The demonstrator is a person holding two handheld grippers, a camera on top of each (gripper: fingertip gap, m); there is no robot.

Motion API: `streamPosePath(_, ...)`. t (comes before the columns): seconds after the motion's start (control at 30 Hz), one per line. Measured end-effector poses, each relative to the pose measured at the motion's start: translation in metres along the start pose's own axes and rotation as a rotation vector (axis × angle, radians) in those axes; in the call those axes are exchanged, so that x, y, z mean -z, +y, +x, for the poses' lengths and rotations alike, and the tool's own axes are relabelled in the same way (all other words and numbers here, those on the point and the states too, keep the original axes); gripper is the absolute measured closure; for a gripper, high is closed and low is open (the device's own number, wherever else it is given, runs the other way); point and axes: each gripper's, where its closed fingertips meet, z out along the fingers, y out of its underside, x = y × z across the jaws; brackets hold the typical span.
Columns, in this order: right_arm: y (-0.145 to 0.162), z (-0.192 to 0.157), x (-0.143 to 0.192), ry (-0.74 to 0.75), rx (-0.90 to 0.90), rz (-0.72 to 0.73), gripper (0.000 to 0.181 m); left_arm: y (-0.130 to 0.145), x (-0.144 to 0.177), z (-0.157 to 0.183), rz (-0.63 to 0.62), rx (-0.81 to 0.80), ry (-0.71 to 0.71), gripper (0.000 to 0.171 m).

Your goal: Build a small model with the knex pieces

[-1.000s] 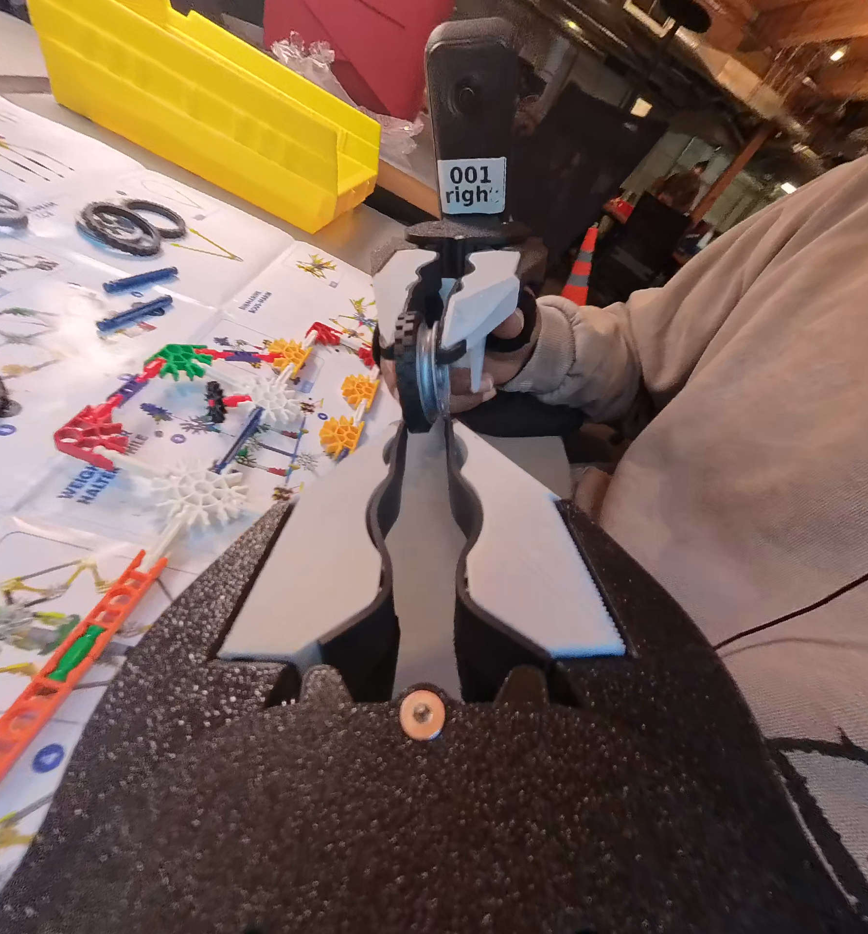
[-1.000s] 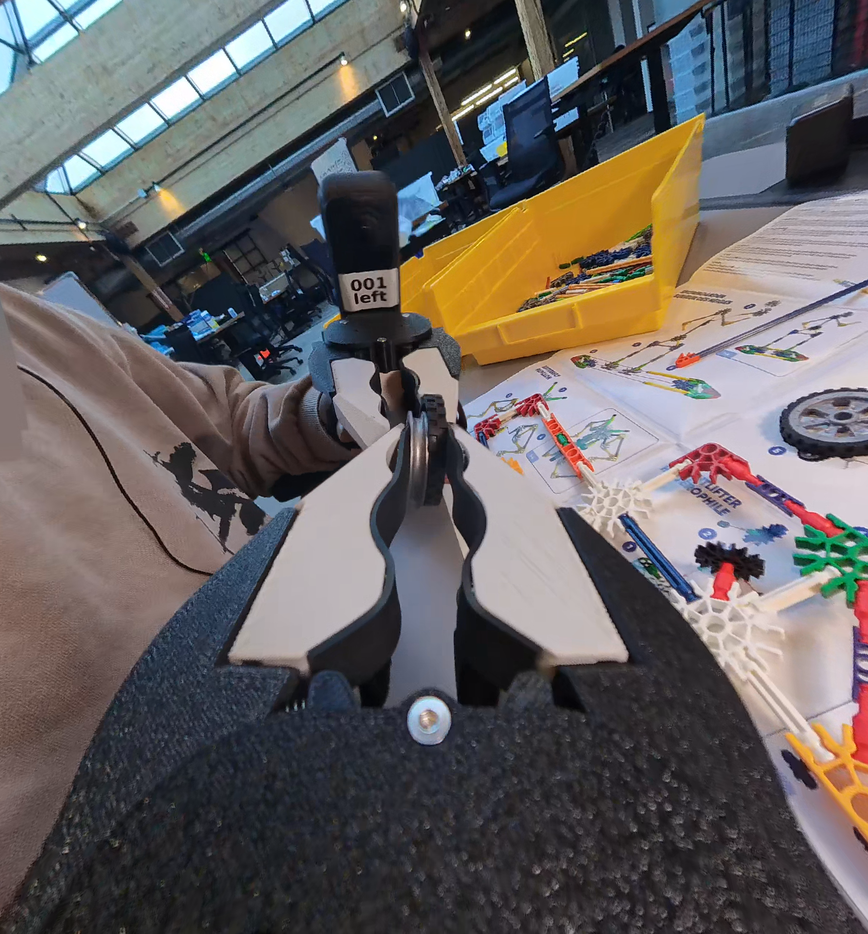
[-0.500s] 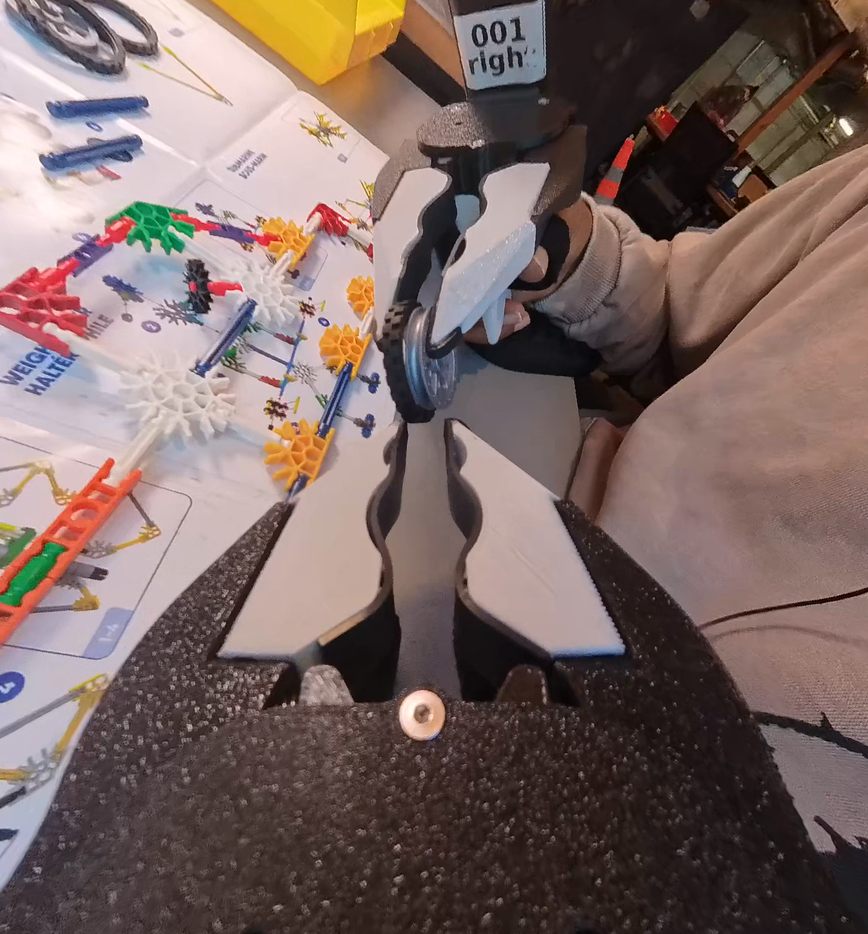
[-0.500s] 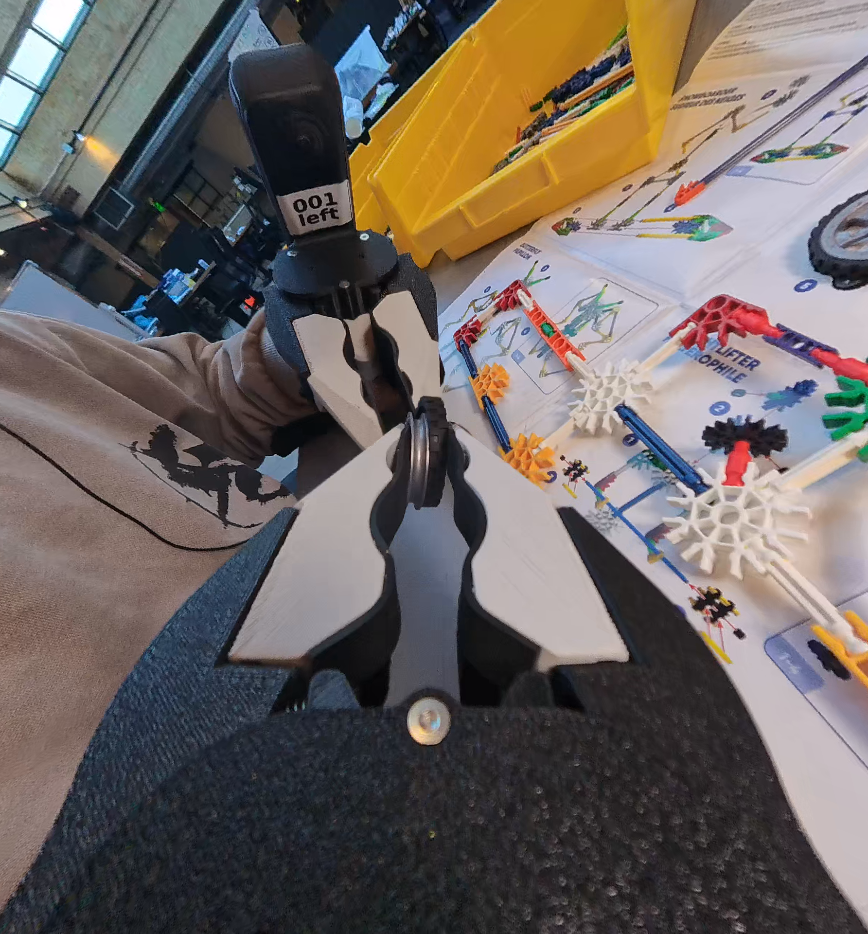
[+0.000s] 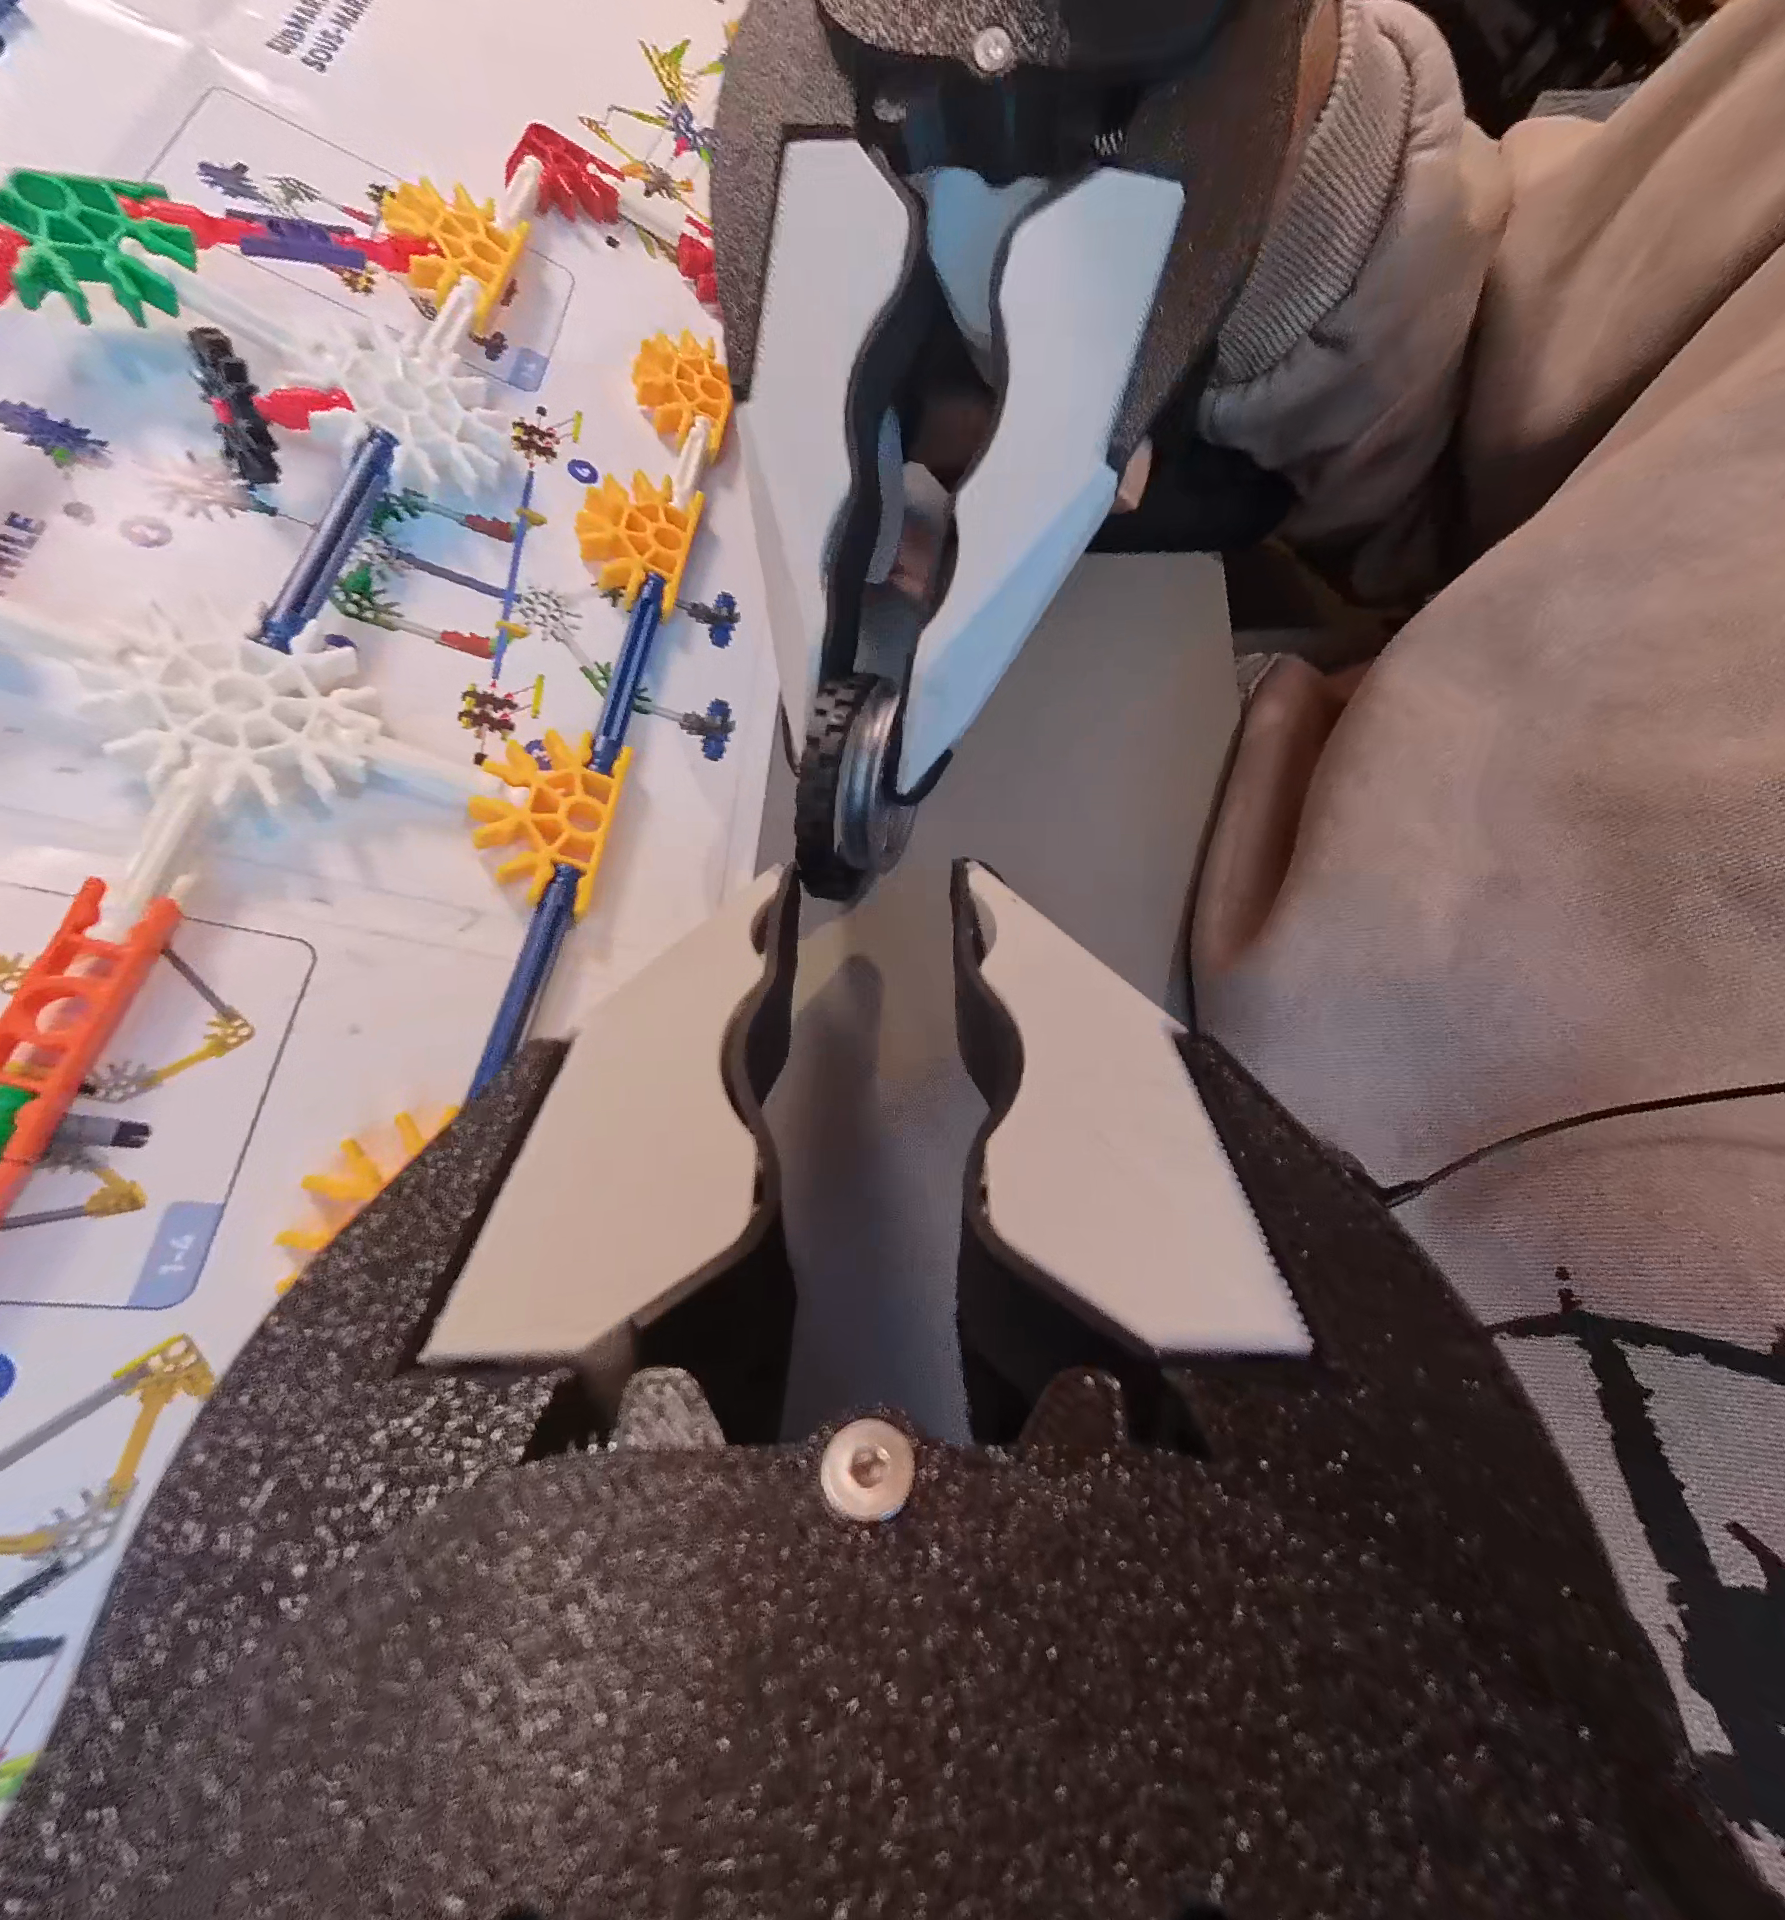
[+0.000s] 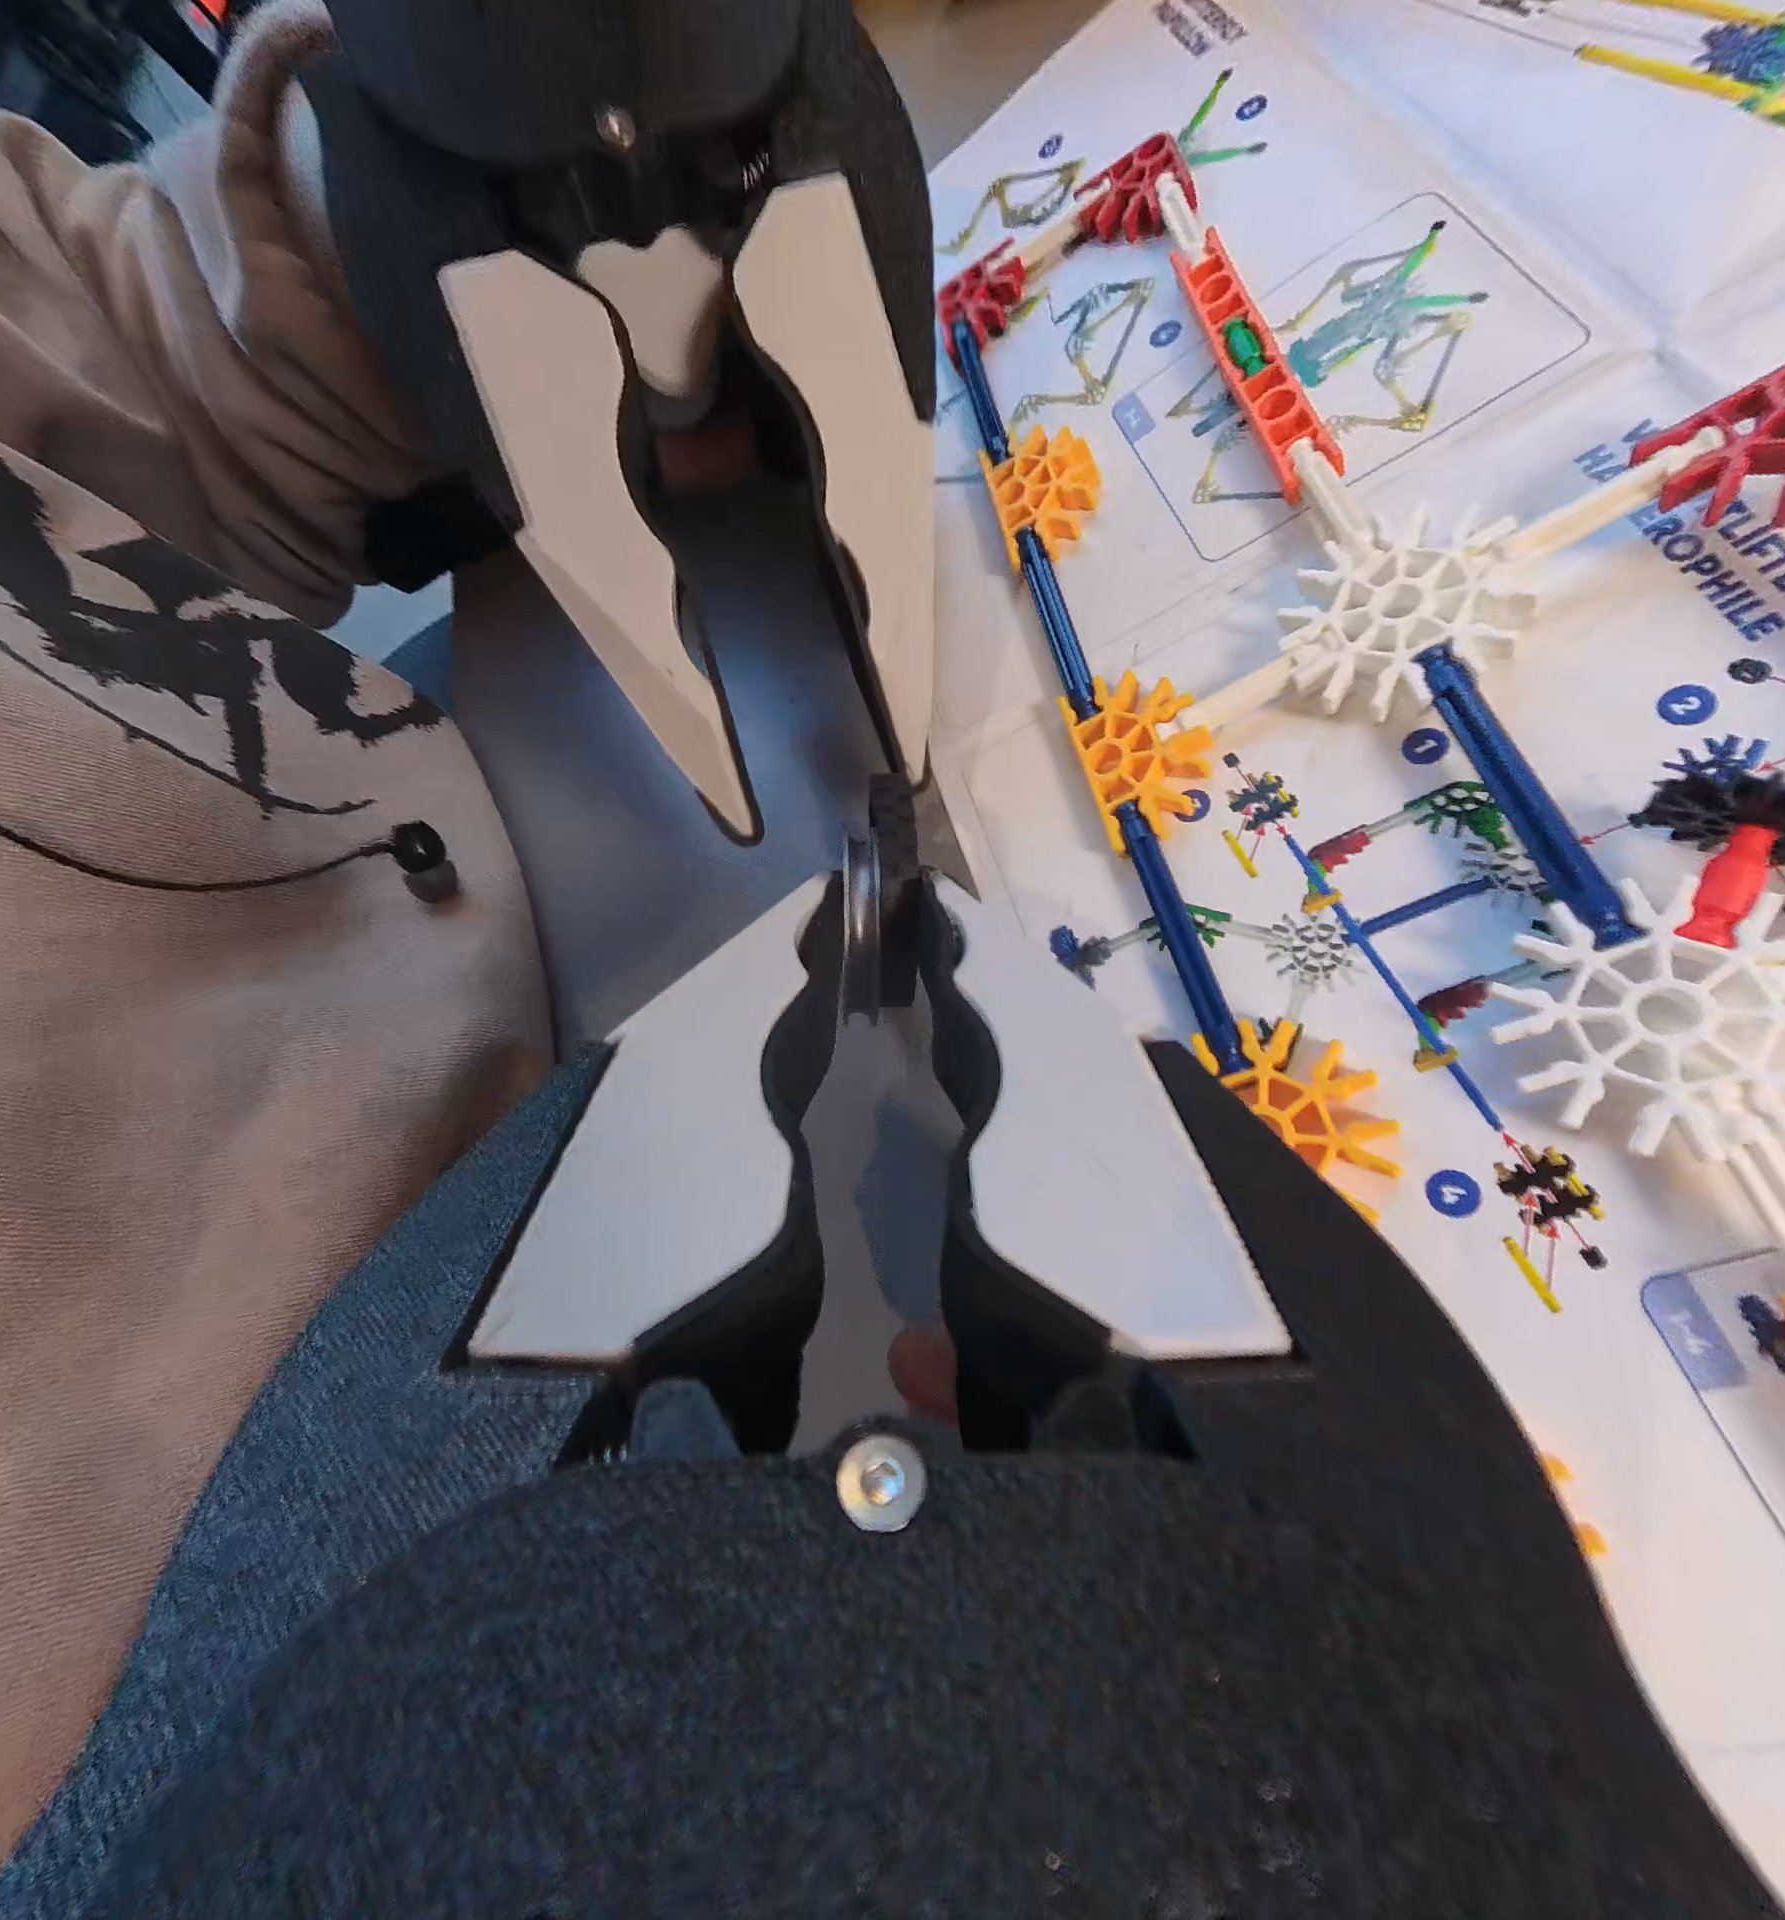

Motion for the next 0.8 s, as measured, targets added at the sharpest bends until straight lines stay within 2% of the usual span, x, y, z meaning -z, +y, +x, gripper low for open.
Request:
streamPosePath(0.13, 0.009, 0.007, -0.006, 0.109, 0.092, -0.087, 0.159, 0.000, -0.002, -0.006, -0.010, -0.053, -0.056, 0.146)
streamPosePath(0.27, 0.004, 0.010, 0.002, 0.134, 0.125, -0.062, 0.148, -0.001, -0.003, -0.011, -0.016, -0.093, -0.121, 0.150)
streamPosePath(0.37, -0.001, 0.028, 0.021, 0.264, 0.207, -0.043, 0.144, -0.005, 0.000, -0.015, 0.005, -0.104, -0.148, 0.153)
streamPosePath(0.5, 0.004, 0.018, 0.035, 0.250, 0.346, -0.045, 0.142, -0.007, 0.003, -0.019, 0.020, -0.127, -0.182, 0.152)
streamPosePath(0.7, 0.029, 0.006, 0.027, 0.195, 0.455, -0.155, 0.119, -0.004, 0.003, -0.020, -0.005, -0.176, -0.207, 0.148)
streamPosePath(0.8, 0.038, 0.002, 0.025, 0.186, 0.490, -0.224, 0.115, -0.003, 0.004, -0.021, -0.007, -0.184, -0.220, 0.147)
